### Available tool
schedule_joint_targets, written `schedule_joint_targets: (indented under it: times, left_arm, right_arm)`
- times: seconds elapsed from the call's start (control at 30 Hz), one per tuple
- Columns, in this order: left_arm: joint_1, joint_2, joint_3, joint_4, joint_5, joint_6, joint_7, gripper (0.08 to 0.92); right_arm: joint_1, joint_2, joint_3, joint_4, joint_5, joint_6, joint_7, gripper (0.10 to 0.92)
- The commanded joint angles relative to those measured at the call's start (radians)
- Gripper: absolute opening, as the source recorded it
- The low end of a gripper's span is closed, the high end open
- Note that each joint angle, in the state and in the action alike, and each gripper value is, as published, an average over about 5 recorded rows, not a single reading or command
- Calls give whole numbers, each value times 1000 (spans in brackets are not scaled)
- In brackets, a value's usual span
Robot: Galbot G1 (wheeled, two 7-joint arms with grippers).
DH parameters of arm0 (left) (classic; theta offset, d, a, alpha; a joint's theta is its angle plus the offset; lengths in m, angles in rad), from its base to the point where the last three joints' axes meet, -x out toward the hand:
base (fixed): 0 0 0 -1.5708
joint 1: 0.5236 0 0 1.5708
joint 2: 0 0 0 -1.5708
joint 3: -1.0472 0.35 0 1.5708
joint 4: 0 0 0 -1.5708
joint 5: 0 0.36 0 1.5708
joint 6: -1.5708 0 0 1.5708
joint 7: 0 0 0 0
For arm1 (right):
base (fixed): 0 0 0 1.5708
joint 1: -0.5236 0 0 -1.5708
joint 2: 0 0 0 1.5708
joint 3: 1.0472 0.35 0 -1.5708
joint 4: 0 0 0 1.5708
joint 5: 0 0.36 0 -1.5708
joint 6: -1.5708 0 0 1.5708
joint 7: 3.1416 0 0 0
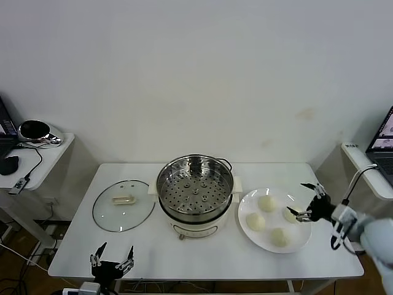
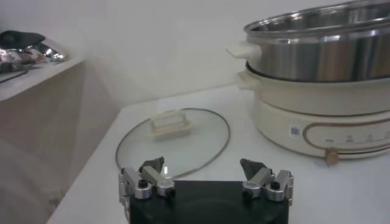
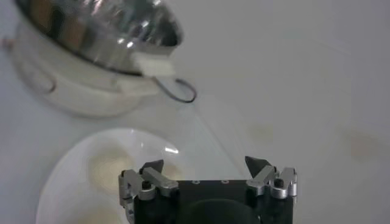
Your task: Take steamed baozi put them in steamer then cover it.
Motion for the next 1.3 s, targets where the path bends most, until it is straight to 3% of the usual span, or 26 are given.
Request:
schedule_joint_targets:
  times: [0.03, 0.3, 0.53, 1.3]
  left_arm:
    - [7, -6, 2, -6, 9, -8, -5, 823]
    - [28, -20, -1, -3, 23, -22, -13, 823]
    - [38, -22, -15, -5, 23, -22, -14, 823]
    - [46, -25, -5, -16, 24, -21, -10, 823]
  right_arm:
    - [607, -99, -502, -295, -275, 70, -359, 823]
    - [823, 84, -729, -558, -386, 174, -360, 823]
    - [899, 178, -809, -693, -455, 220, -409, 823]
    - [882, 290, -805, -875, -500, 238, -400, 823]
